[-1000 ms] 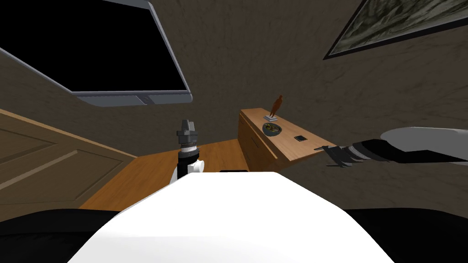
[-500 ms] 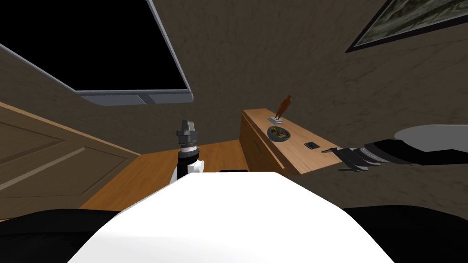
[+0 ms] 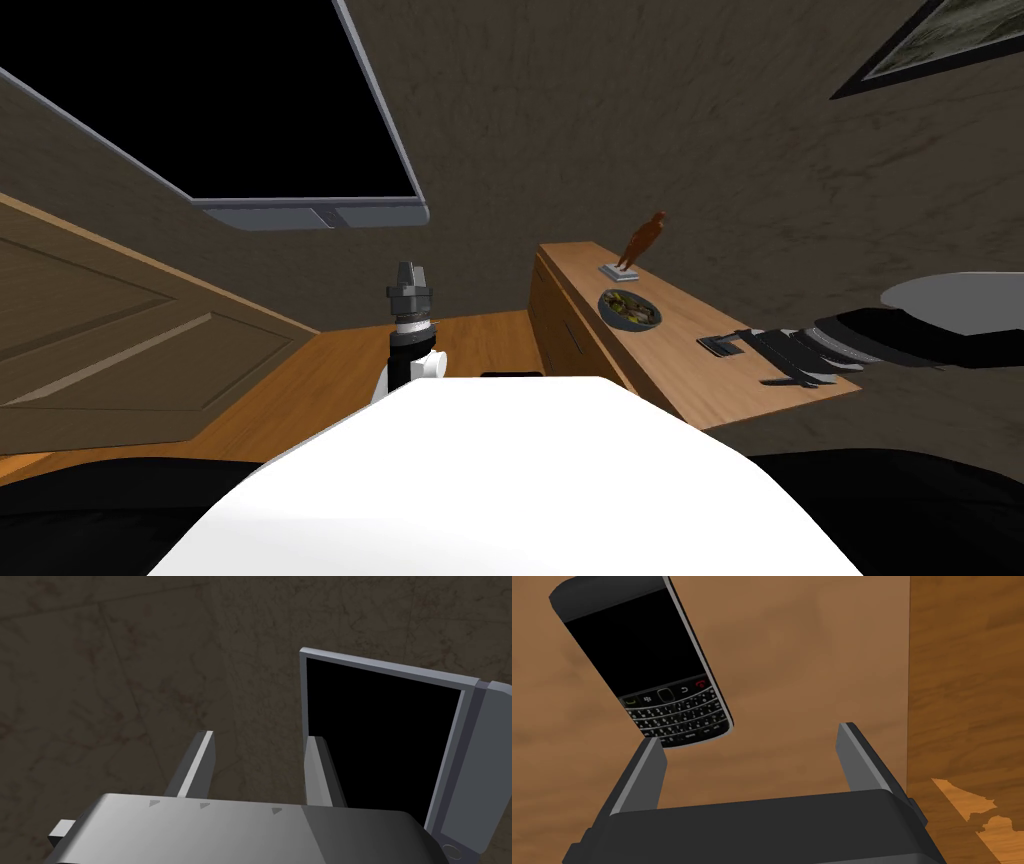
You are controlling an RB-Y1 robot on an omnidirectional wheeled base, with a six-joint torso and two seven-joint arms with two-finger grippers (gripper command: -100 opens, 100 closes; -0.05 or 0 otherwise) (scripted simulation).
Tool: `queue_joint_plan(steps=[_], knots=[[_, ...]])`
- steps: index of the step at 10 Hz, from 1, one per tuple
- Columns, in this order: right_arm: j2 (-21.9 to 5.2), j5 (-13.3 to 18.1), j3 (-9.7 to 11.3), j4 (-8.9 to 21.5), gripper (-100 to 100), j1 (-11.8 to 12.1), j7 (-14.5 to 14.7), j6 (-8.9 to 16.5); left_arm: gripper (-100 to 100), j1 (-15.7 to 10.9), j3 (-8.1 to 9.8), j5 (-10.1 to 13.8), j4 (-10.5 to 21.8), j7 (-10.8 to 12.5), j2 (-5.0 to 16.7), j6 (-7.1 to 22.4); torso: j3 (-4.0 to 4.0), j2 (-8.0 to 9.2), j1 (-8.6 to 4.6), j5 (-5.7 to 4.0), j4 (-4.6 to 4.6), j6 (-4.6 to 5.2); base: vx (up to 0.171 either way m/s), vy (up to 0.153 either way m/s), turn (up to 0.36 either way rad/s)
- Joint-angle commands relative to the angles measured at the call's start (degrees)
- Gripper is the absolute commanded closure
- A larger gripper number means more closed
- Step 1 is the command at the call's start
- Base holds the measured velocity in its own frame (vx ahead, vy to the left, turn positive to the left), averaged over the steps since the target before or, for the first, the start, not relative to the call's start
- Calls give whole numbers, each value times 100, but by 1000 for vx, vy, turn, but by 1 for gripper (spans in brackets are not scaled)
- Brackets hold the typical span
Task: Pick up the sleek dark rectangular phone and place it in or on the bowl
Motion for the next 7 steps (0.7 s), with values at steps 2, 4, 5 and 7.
queue_joint_plan(steps=[2, 4, 5, 7], knots=[[-29, -75, 100, 75, -100, 59, 42, -119, 0, 0, 0, 0, 0, 0, 0, 0, -8, -13, 2, 0, -4, -1, 152, -9, 117], [134, -38, 140, 96, -100, 95, 85, -9, 0, -1, 0, 0, 0, 0, 0, 0, 26, 46, 8, 1, 10, 6, 10, -1, 37], [127, -232, 190, 96, -100, 95, 85, -9, 0, -2, 0, 0, 0, 0, 0, 0, 34, 60, 9, 2, 14, 6, -6, -2, 38], [134, -38, 140, 96, -100, 95, 85, -9, 0, -1, 0, 0, 0, 0, 0, 0, 42, 72, 8, 1, 18, 8, -3, 0, -3]])
